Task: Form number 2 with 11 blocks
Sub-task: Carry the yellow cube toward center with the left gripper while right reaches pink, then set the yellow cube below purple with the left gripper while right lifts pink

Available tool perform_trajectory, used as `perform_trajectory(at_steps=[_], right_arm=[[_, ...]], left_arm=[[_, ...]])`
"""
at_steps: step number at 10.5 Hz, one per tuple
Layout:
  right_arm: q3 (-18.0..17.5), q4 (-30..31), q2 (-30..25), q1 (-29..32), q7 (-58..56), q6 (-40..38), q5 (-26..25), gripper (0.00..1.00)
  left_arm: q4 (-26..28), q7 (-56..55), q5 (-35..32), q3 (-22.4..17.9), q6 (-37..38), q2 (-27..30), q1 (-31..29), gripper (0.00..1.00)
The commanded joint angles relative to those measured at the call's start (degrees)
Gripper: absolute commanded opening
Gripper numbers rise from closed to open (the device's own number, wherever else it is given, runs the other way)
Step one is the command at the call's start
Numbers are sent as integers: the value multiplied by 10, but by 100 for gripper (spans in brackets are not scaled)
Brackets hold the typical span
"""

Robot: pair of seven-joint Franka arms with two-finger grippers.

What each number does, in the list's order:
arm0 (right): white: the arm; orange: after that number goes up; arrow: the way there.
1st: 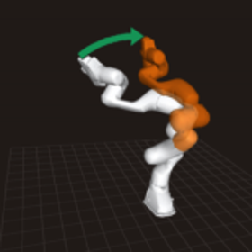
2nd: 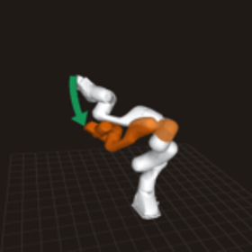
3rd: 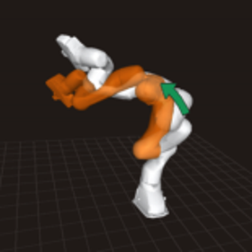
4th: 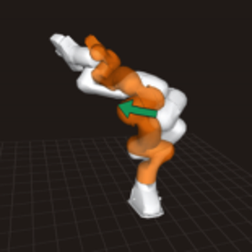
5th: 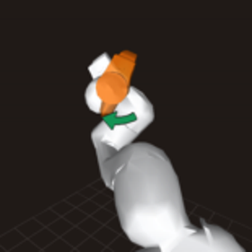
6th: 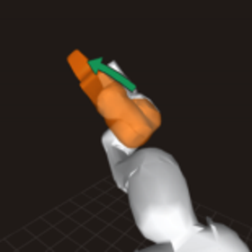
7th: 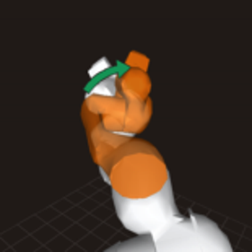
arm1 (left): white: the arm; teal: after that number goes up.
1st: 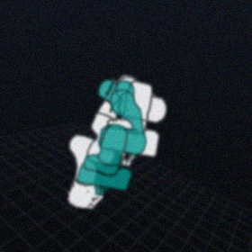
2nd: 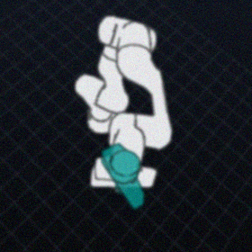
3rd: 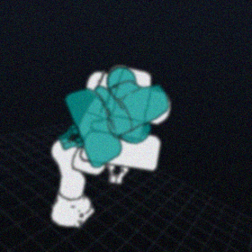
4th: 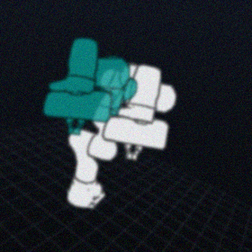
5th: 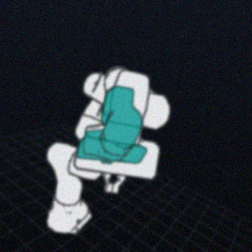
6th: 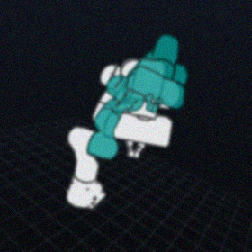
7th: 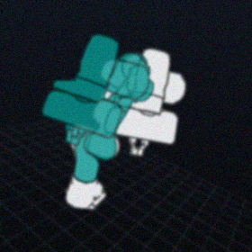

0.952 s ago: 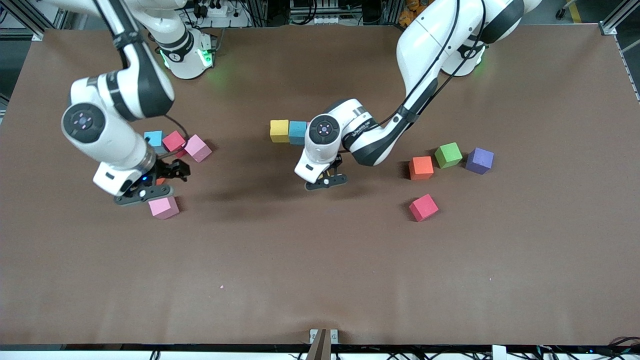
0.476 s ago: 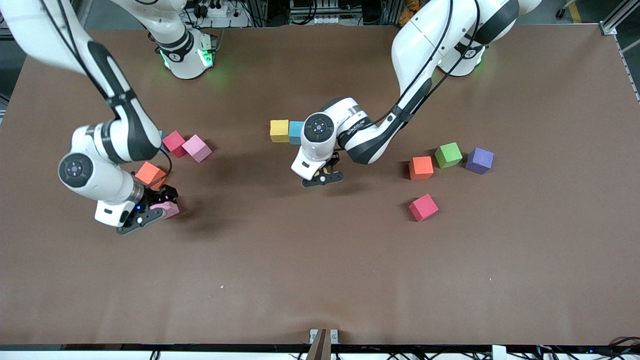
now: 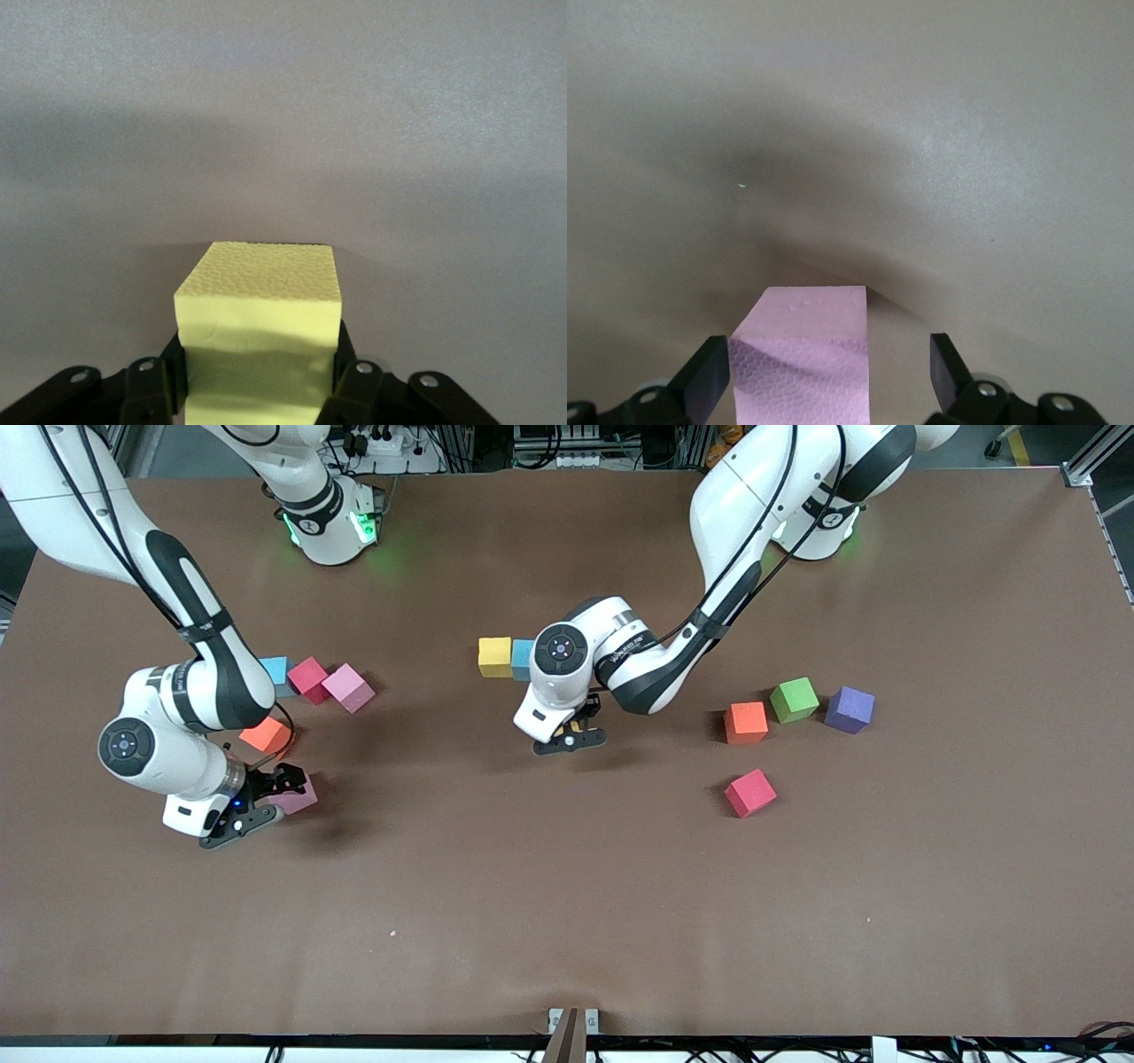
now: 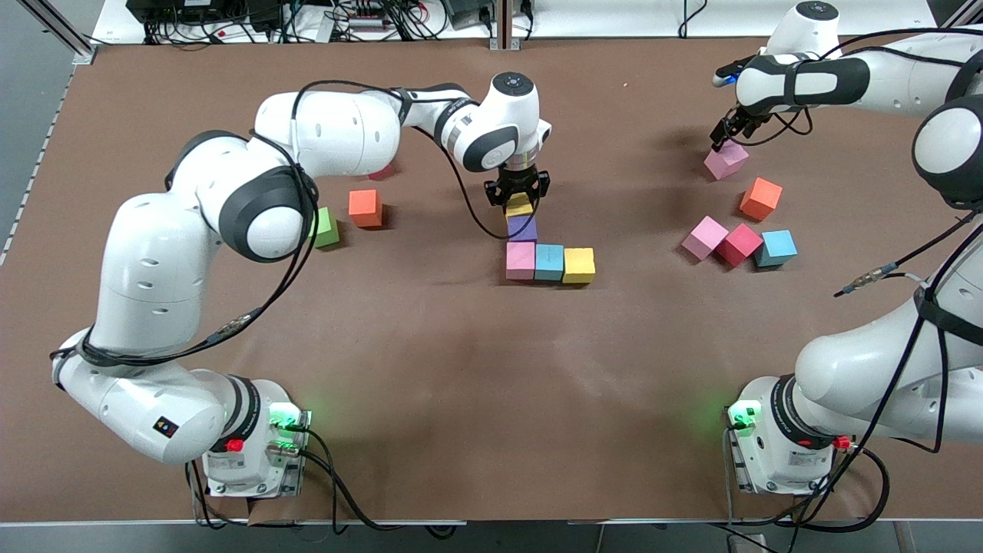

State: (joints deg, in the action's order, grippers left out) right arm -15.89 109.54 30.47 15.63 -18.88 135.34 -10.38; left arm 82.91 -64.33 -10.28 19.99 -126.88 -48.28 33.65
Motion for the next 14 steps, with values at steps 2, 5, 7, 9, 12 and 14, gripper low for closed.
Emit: perform_trajectory(at_steps=[2, 5, 7, 9, 12, 14], right_arm=[[-9, 13, 10, 14, 30, 12, -7, 100], [-9, 15, 13, 14, 25, 14, -7, 100], [-8, 22, 21, 11, 21, 26, -10, 100], [-8, 23, 28, 11, 24, 26, -10, 100], [-9, 35, 23, 10, 17, 22, -10, 43], [-19, 31, 5, 1, 3, 14, -10, 14]], left_arm=[[-10, -4, -11, -6, 15, 15, -1, 100], [-10, -11, -2, -6, 63, 65, -35, 100], [-4, -34, 3, -6, 90, 94, -80, 100], [8, -36, 3, -2, 92, 113, -145, 100], [56, -13, 1, 1, 92, 142, -218, 100], [76, -2, -3, 1, 92, 146, -245, 100]])
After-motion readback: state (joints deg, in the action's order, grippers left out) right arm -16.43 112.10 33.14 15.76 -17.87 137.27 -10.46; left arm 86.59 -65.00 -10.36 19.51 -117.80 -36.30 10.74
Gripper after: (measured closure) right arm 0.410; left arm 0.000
